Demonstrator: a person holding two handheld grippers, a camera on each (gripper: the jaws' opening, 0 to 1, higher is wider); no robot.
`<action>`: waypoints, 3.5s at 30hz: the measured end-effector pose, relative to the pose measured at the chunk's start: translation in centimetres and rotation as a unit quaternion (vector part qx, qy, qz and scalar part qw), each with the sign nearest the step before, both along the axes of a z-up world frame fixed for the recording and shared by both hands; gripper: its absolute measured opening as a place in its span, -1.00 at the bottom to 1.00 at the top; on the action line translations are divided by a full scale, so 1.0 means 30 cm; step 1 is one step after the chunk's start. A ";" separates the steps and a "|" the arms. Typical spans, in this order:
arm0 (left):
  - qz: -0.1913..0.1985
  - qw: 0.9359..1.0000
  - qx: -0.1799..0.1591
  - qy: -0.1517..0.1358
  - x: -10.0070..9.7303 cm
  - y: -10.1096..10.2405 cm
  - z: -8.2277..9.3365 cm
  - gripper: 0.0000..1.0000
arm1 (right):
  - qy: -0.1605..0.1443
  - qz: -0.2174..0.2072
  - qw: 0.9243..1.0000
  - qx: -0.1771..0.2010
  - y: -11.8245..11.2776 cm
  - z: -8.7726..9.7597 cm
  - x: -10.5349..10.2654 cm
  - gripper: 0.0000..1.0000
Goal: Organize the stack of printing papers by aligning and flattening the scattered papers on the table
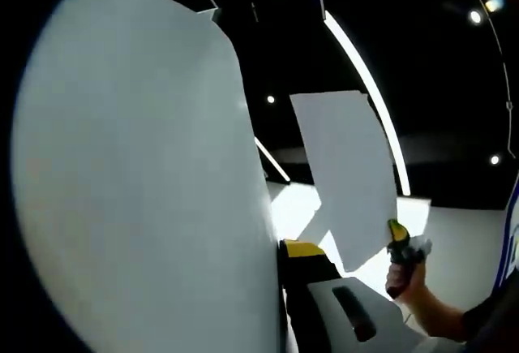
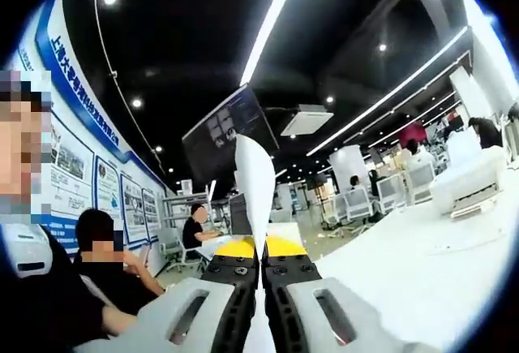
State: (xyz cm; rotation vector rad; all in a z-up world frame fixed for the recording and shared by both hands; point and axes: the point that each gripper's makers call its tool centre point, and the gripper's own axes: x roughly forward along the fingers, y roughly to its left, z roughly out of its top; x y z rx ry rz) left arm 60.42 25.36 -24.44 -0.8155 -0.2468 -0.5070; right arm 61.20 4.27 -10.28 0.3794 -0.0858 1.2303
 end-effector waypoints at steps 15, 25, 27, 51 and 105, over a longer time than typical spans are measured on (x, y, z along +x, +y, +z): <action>-0.002 1.000 -0.001 -0.002 -0.006 -0.005 0.002 -0.86 | 0.028 0.028 0.999 -0.027 0.102 -0.124 -0.018 -1.00; -0.003 1.000 0.000 -0.002 -0.010 -0.010 0.004 -0.86 | 0.046 0.037 0.998 -0.030 0.130 -0.174 -0.023 -1.00; -0.003 1.000 -0.001 -0.002 -0.010 -0.010 0.005 -0.86 | 0.049 0.038 0.998 -0.033 0.135 -0.186 -0.022 -1.00; -0.007 1.000 -0.002 -0.002 -0.011 -0.013 0.006 -0.84 | 0.176 0.042 0.983 0.026 0.095 -0.334 0.017 -1.00; -0.014 1.000 -0.024 -0.005 -0.006 0.003 0.012 -0.66 | 0.239 0.105 0.965 -0.032 0.181 -0.497 -0.076 -1.00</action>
